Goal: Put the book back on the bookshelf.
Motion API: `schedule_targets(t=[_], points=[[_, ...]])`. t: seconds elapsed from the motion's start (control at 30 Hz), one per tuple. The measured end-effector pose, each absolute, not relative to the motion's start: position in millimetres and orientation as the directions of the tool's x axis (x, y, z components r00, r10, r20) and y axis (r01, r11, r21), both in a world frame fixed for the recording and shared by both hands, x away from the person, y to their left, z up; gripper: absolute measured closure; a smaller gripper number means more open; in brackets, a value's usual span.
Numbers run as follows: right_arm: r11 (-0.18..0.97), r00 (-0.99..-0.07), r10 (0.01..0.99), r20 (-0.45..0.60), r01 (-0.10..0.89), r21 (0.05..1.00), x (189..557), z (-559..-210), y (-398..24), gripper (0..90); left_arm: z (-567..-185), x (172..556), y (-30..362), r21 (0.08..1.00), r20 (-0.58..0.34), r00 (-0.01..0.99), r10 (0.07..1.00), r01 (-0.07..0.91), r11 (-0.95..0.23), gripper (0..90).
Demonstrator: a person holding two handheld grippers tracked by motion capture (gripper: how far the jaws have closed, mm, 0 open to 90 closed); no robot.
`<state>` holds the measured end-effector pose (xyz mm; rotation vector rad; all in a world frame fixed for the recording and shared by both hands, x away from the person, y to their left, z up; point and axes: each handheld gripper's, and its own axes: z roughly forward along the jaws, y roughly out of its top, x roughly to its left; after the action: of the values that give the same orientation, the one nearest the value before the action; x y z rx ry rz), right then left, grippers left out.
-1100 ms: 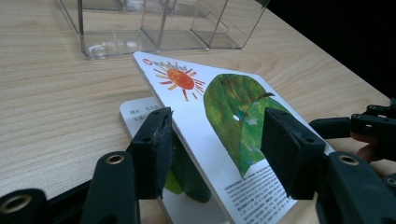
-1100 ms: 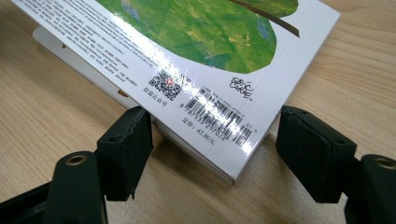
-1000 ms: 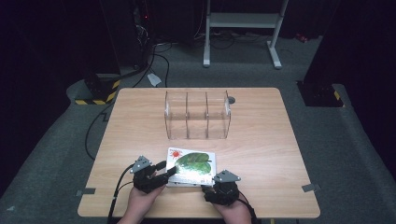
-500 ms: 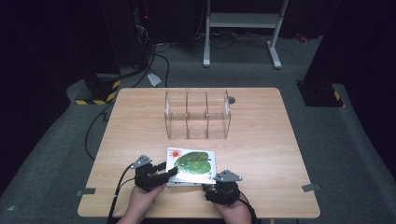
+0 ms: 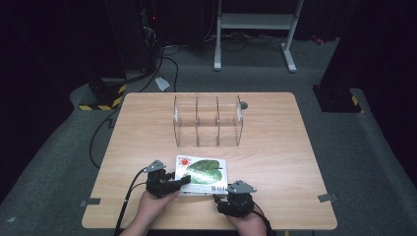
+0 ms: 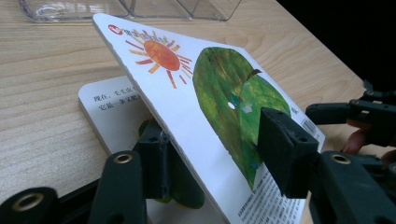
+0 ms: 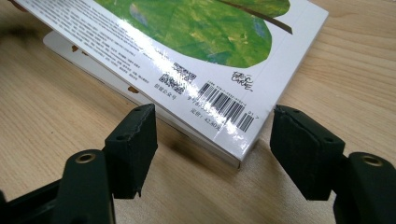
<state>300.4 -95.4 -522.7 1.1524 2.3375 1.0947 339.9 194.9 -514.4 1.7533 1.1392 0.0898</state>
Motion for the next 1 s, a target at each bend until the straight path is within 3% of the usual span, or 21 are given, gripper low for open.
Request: schedule_targets(t=[0.63, 0.87, 1.0], points=[[0.320, -0.594, 0.799, 0.088, 0.546, 0.774, 310.8, -502.1, -111.6, 36.4, -507.2, 331.3, 197.7, 0.841, -0.291, 0.656, 0.696, 0.522, -0.140, 59.2], [0.221, -0.575, 0.809, 0.122, 0.489, 0.844, 315.9, -496.7, -113.9, 37.8, -503.3, 324.5, 195.9, 0.870, -0.237, 0.681, 0.693, 0.466, -0.161, 60.3], [0.246, -0.582, 0.808, 0.092, 0.476, 0.845, 314.4, -506.8, -118.4, 37.5, -501.6, 321.8, 194.7, 0.876, -0.222, 0.685, 0.694, 0.452, -0.166, 60.6]])
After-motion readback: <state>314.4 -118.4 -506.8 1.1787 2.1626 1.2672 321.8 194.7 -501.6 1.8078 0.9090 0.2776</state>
